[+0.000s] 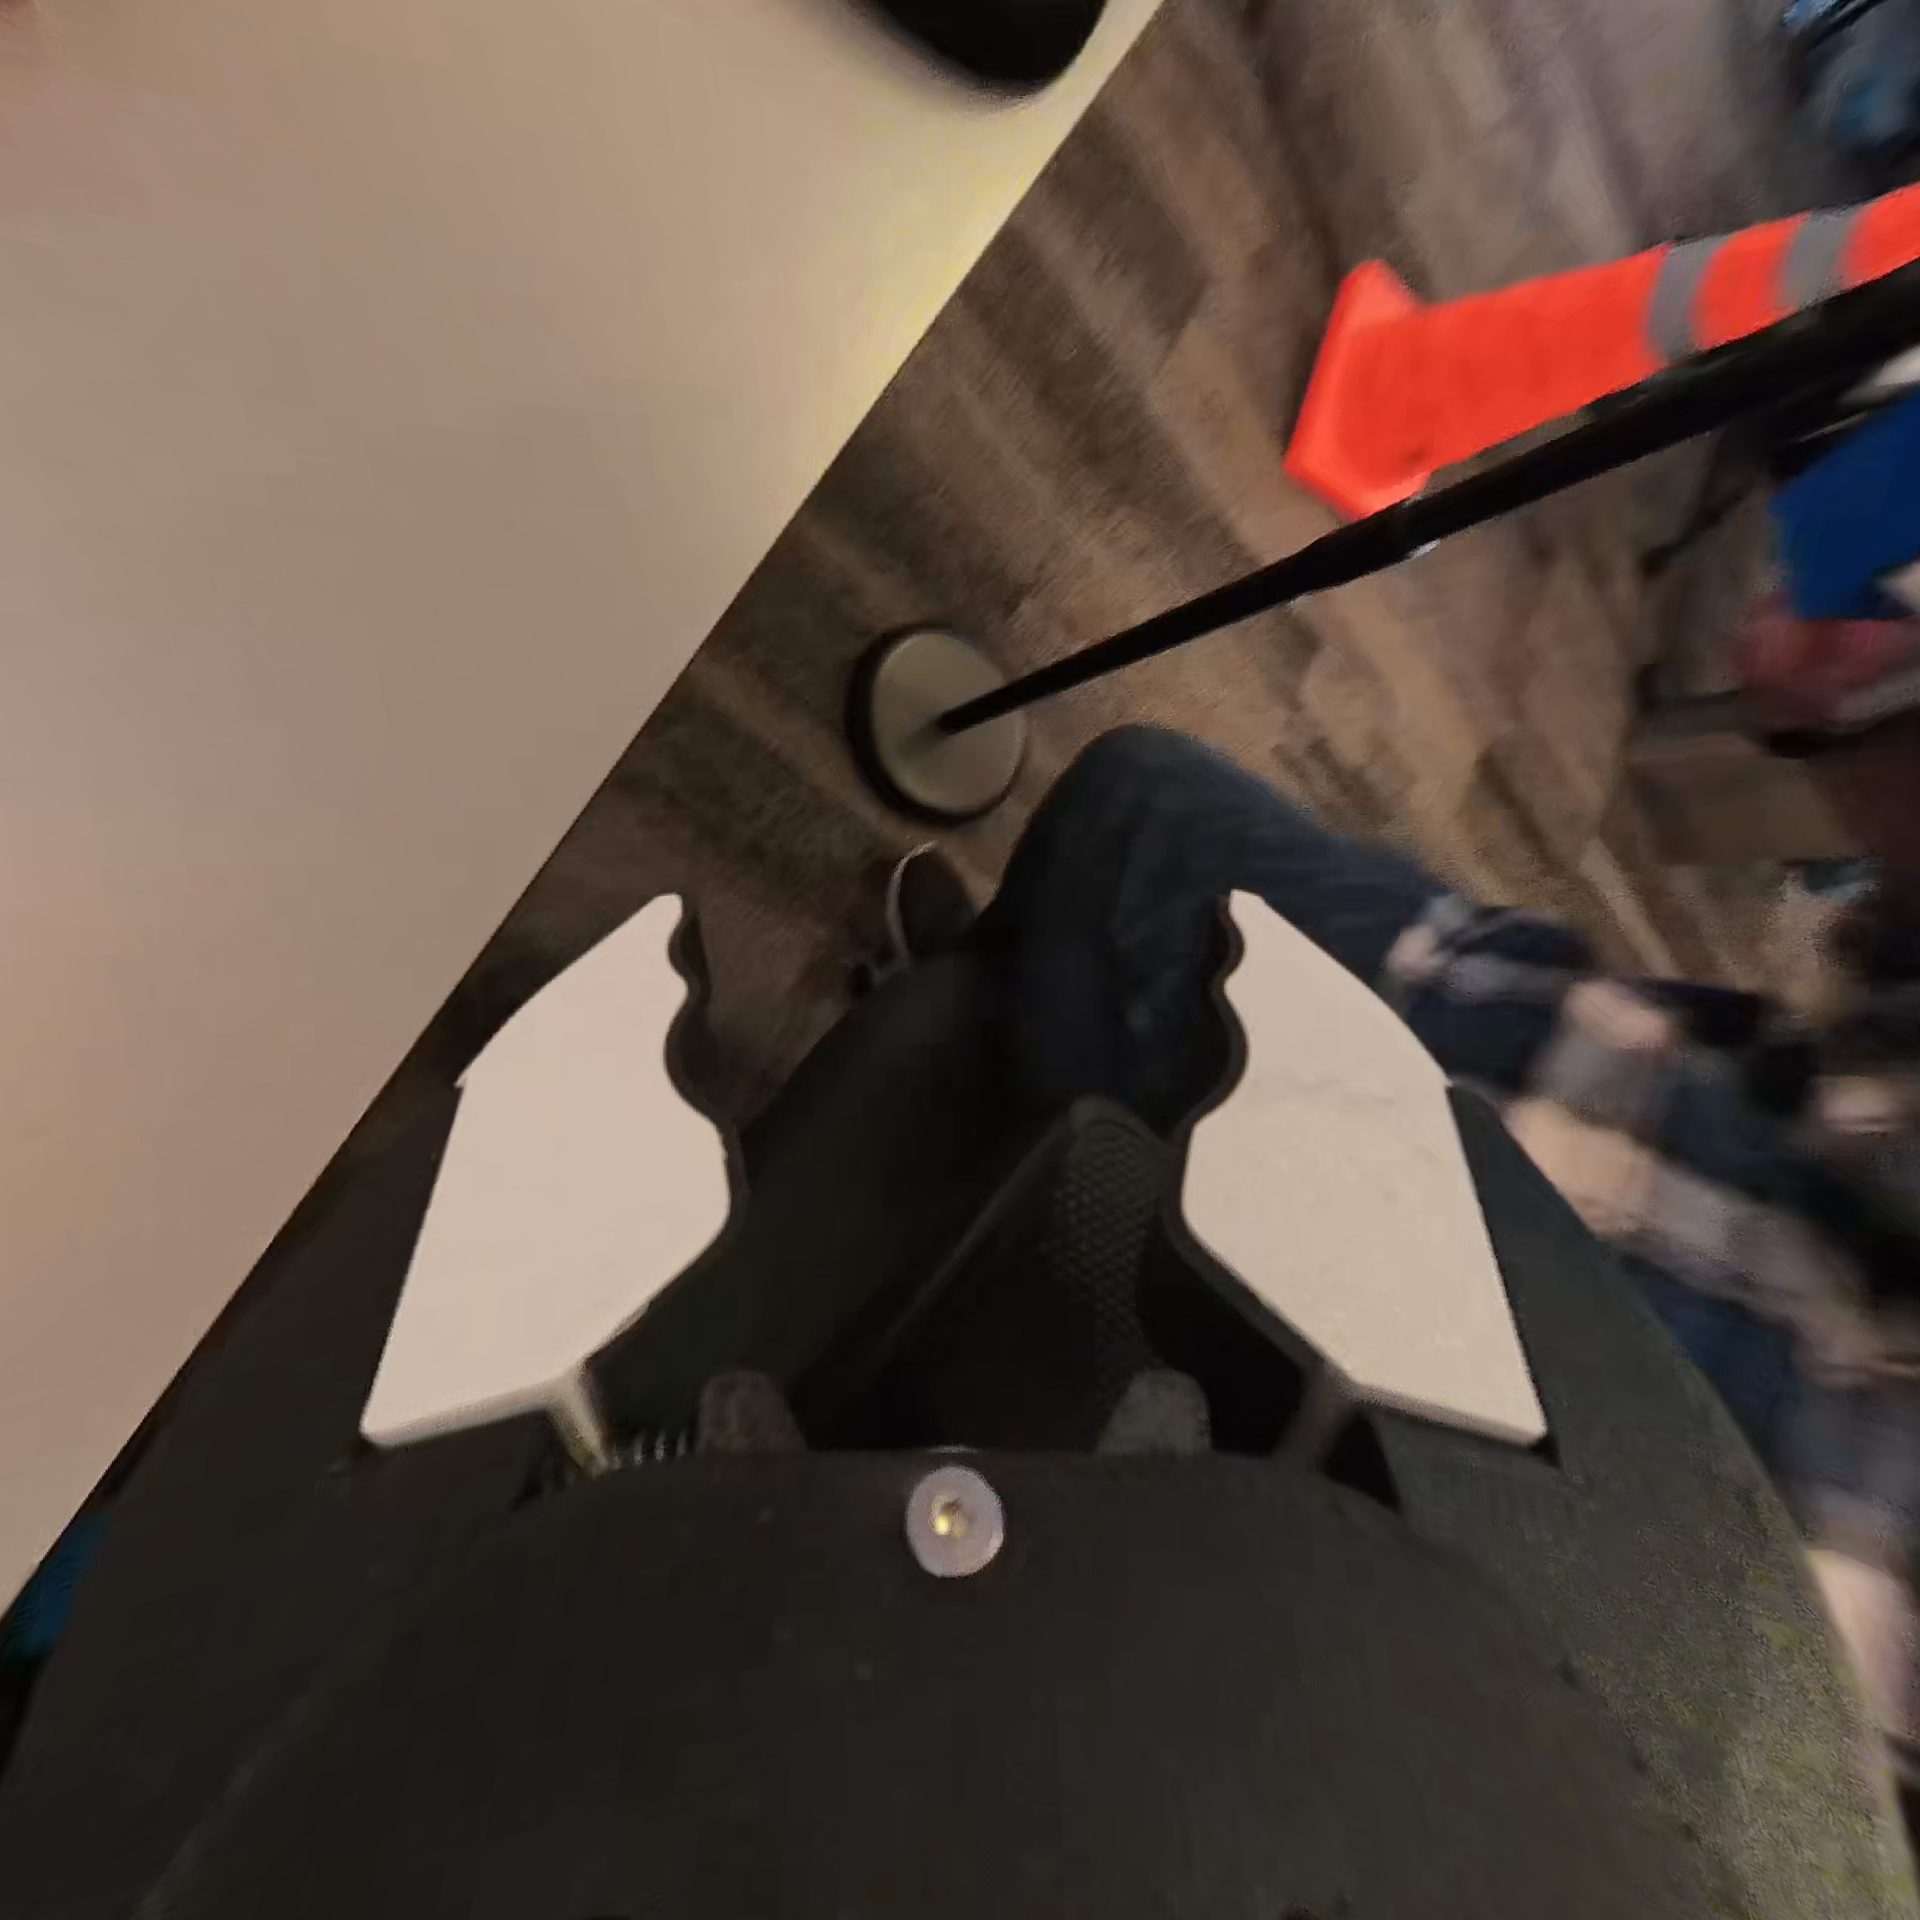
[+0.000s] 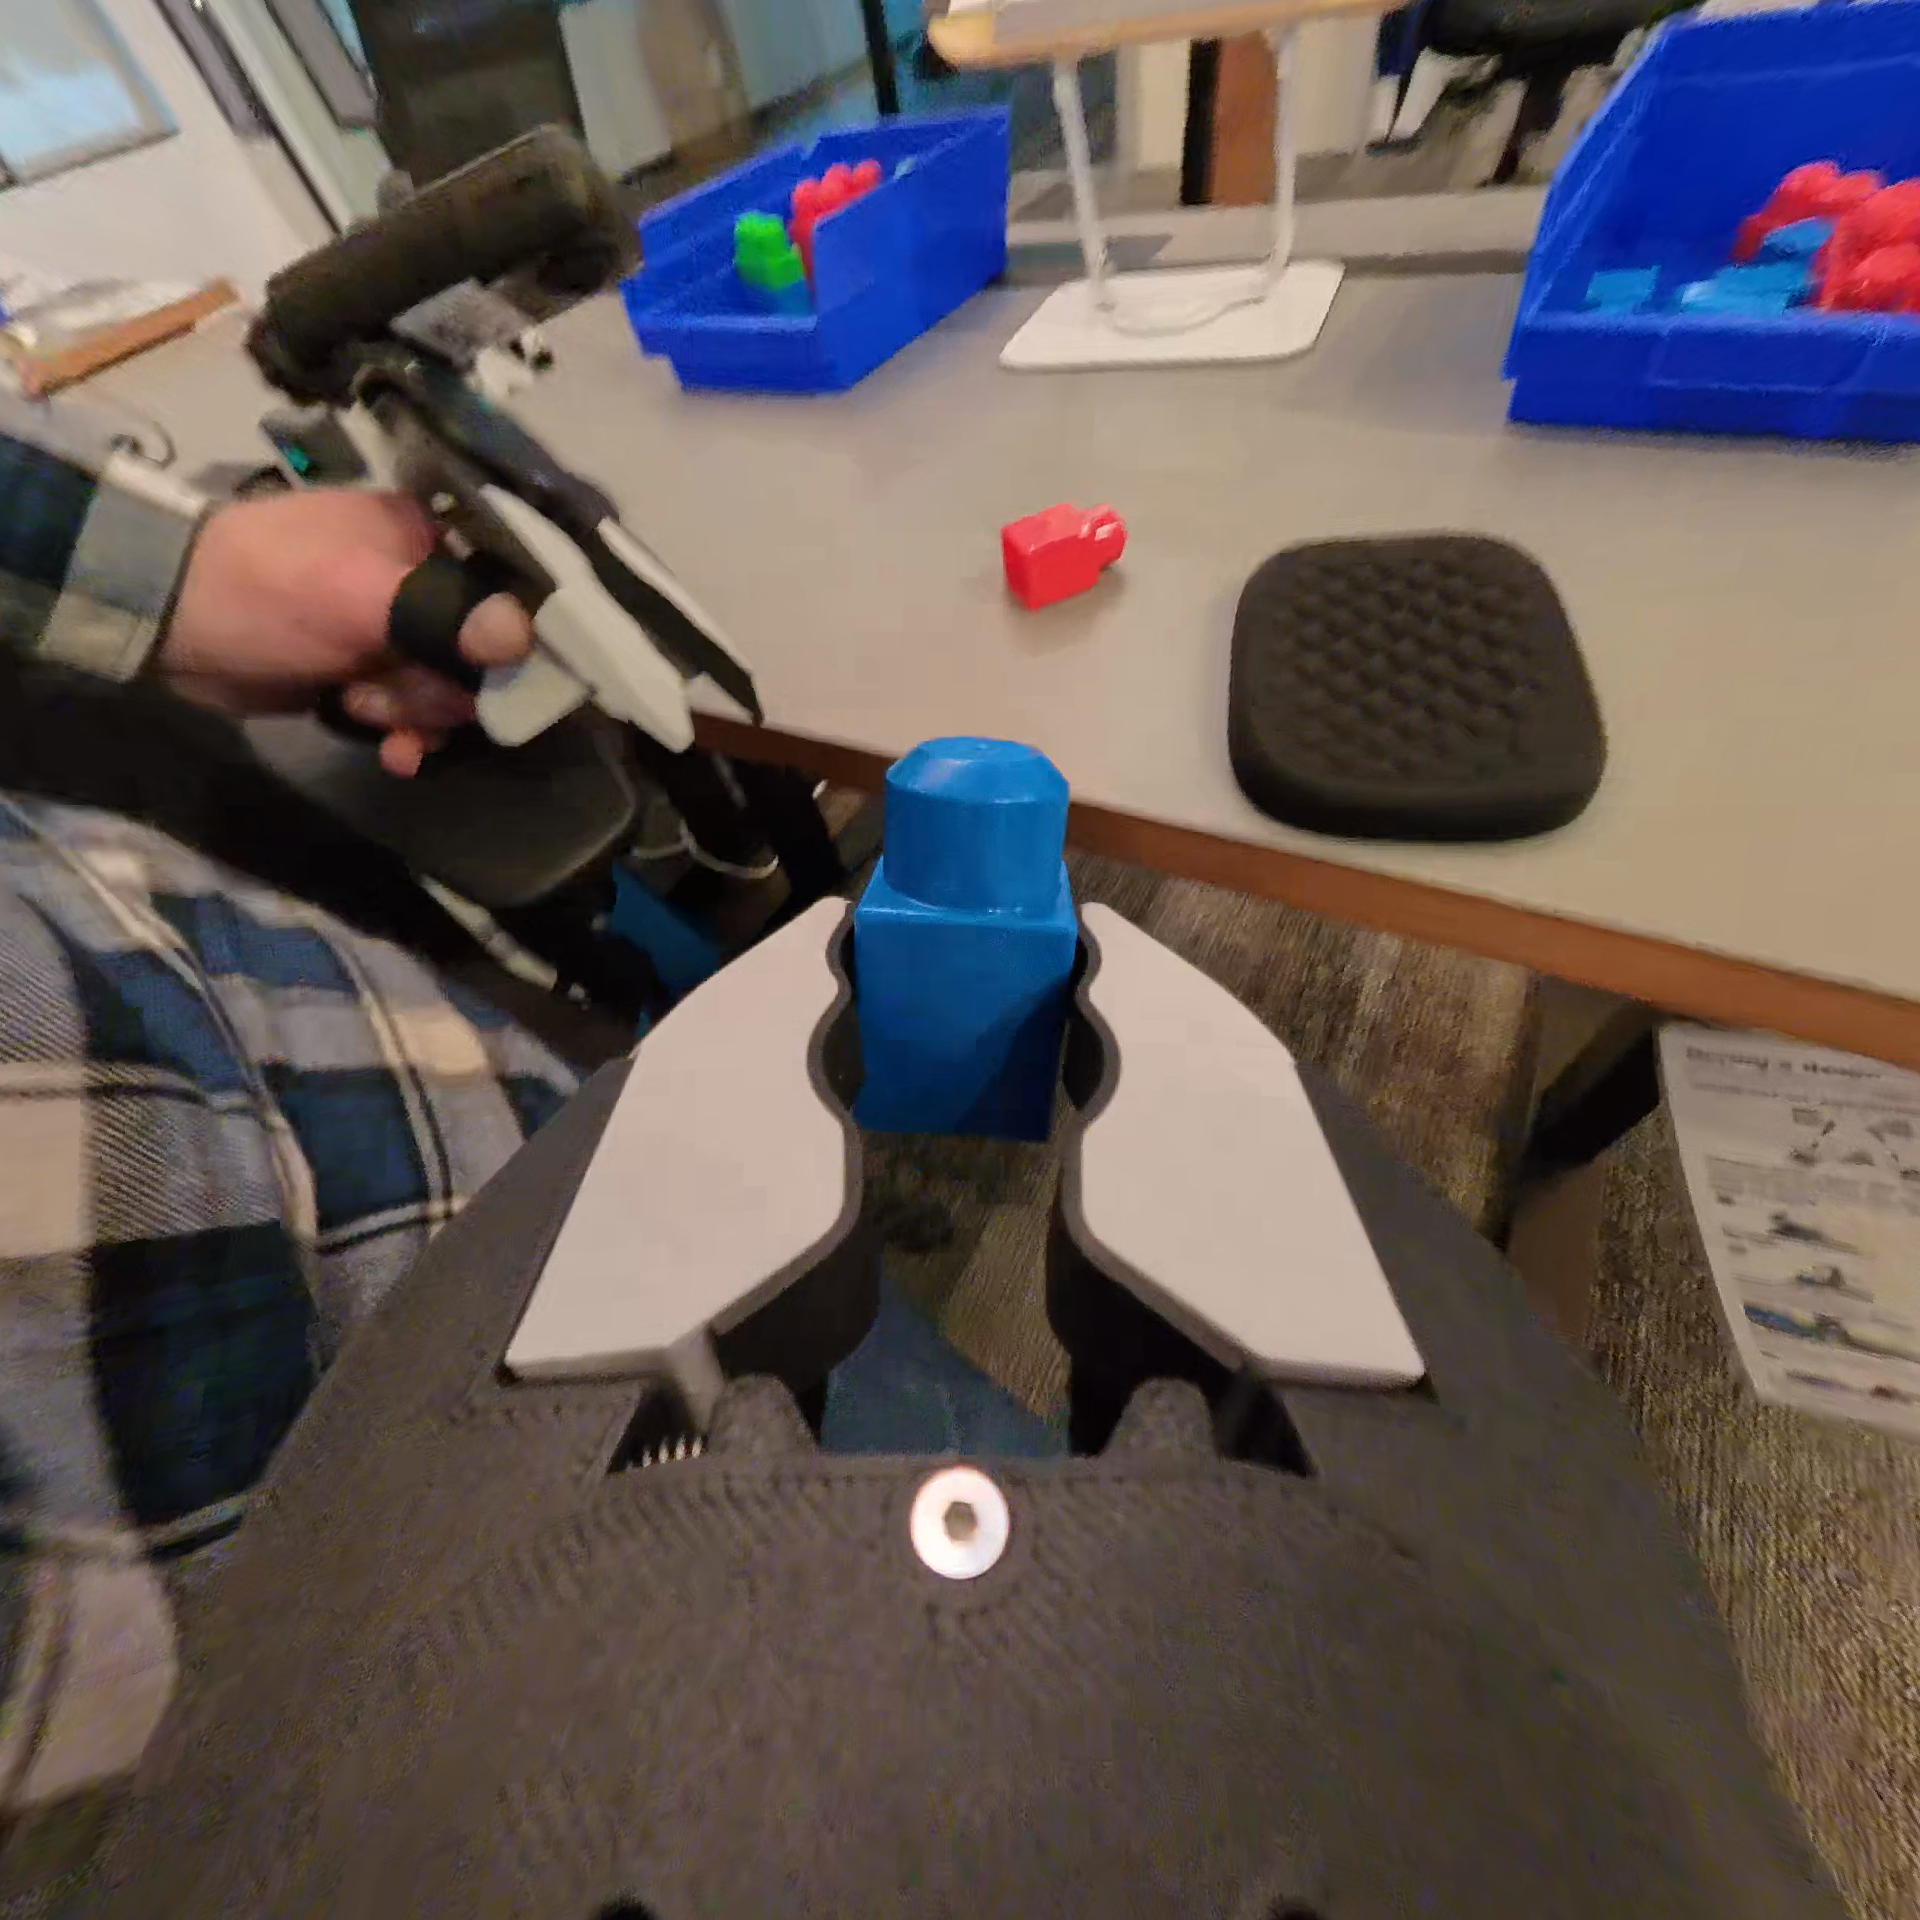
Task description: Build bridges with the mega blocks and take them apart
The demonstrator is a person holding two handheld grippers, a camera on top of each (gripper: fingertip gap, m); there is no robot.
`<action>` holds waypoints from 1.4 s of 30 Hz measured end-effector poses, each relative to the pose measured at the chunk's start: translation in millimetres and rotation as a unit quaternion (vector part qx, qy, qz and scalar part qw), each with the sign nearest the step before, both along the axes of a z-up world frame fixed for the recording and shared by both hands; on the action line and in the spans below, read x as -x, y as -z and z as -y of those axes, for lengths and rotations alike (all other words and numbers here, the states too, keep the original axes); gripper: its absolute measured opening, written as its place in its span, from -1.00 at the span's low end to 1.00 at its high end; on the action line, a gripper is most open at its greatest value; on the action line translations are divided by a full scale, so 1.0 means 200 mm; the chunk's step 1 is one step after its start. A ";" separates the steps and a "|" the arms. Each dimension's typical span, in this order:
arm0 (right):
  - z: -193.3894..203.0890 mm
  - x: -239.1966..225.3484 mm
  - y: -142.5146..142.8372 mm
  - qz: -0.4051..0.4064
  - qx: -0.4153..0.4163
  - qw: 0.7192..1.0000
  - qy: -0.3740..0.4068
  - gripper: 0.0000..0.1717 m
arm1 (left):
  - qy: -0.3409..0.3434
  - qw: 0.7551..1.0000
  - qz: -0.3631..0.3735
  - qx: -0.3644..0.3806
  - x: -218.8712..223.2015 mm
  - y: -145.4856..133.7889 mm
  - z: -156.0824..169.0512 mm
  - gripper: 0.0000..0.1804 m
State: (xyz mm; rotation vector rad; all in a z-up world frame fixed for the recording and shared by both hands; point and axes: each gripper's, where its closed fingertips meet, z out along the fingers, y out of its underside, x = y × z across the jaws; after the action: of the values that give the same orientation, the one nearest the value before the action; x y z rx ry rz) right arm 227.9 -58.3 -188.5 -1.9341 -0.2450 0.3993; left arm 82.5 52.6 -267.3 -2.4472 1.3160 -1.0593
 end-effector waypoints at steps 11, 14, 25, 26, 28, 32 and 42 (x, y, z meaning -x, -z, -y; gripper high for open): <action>-0.95 0.33 -0.18 0.136 -0.154 0.979 0.010 -0.57 | -0.004 0.972 0.236 -0.002 0.21 -0.21 -0.25 0.17; -1.09 0.39 -0.30 0.113 -0.149 0.982 0.007 -0.58 | -0.010 0.951 0.302 -0.060 0.22 -0.36 -0.42 0.25; -1.61 0.31 -0.34 0.123 -0.135 0.982 -0.053 -0.58 | -0.024 0.935 0.263 -0.237 0.34 -0.49 -0.92 0.31; -1.67 0.30 -0.31 0.123 -0.135 0.981 -0.067 -0.58 | -0.017 0.936 0.238 -0.257 0.34 -0.42 -0.96 0.31; -1.80 0.26 -0.25 0.127 -0.135 0.979 -0.085 -0.58 | -0.015 0.940 0.209 -0.271 0.35 -0.31 -1.02 0.28; -2.02 0.22 -0.20 0.113 -0.124 0.977 -0.134 -0.57 | -0.040 0.943 0.164 -0.286 0.37 -0.13 -1.13 0.26; -2.14 0.26 -0.04 0.104 -0.058 0.977 -0.176 -0.58 | -0.117 0.938 0.196 -0.260 0.37 -0.20 -1.33 0.29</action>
State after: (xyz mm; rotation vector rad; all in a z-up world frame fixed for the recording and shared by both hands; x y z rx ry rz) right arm 176.9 370.4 -180.3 -1.8175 -0.7399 0.4030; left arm 8.4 318.0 -226.6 -1.8289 0.9874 -0.9260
